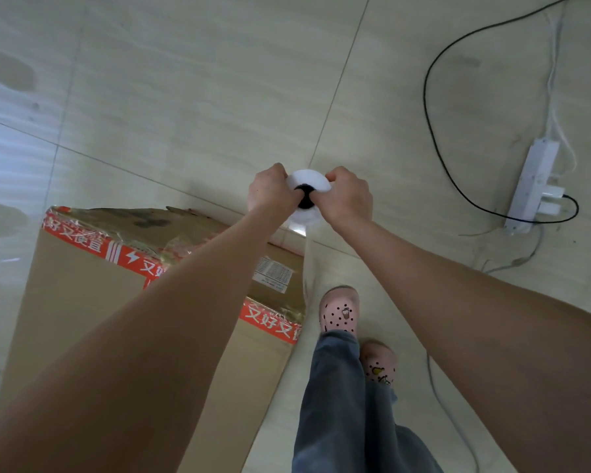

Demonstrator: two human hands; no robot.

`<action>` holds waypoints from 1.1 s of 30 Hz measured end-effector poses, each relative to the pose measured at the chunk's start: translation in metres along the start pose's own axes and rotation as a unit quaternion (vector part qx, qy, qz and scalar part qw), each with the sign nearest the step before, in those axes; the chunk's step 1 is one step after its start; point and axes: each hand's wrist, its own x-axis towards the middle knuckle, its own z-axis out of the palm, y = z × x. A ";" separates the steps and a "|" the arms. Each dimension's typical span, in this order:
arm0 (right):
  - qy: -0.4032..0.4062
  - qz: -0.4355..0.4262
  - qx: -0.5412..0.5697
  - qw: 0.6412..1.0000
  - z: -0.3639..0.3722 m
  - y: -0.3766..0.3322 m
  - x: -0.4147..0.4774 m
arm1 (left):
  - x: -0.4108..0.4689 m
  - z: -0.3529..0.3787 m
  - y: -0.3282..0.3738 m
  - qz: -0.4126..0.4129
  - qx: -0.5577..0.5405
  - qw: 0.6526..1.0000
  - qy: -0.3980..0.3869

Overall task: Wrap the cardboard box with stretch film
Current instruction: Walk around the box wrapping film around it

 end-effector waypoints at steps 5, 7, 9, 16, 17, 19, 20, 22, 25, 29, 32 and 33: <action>-0.038 0.013 0.067 0.997 0.012 -0.029 0.012 | 0.012 -0.018 -0.025 -0.125 -0.163 0.979 0.007; -0.085 0.046 0.052 0.994 0.020 -0.034 0.014 | 0.014 -0.023 -0.032 -0.148 -0.165 0.975 -0.002; -0.111 0.070 0.053 0.990 0.029 -0.038 0.015 | 0.015 -0.025 -0.032 -0.141 -0.150 0.978 -0.024; -0.087 0.067 0.039 0.993 0.032 -0.042 0.027 | 0.027 -0.036 -0.014 -0.022 0.072 0.997 -0.030; -0.087 0.057 0.024 0.994 0.031 -0.043 0.029 | 0.031 -0.036 -0.011 0.009 0.099 0.995 -0.032; -0.093 0.036 -0.009 0.995 0.027 -0.047 0.034 | 0.038 -0.037 -0.005 0.054 0.143 0.987 -0.045; -0.098 0.021 -0.038 0.994 0.025 -0.051 0.037 | 0.041 -0.039 -0.002 0.059 0.156 0.985 -0.055; -0.110 -0.023 -0.113 0.987 0.017 -0.062 0.043 | 0.046 -0.047 0.002 0.038 0.159 0.985 -0.059; -0.112 -0.087 -0.179 0.974 0.009 -0.080 0.055 | 0.053 -0.053 -0.004 -0.008 0.100 0.995 -0.024; -0.118 -0.119 -0.187 0.968 0.017 -0.105 0.065 | 0.062 -0.063 -0.025 -0.102 -0.003 0.995 0.021; -0.145 -0.069 -0.119 0.980 0.027 -0.117 0.068 | 0.068 -0.068 -0.040 -0.161 -0.086 0.982 0.042; -0.160 -0.047 -0.107 0.980 0.031 -0.121 0.068 | 0.070 -0.069 -0.044 -0.185 -0.129 0.973 0.051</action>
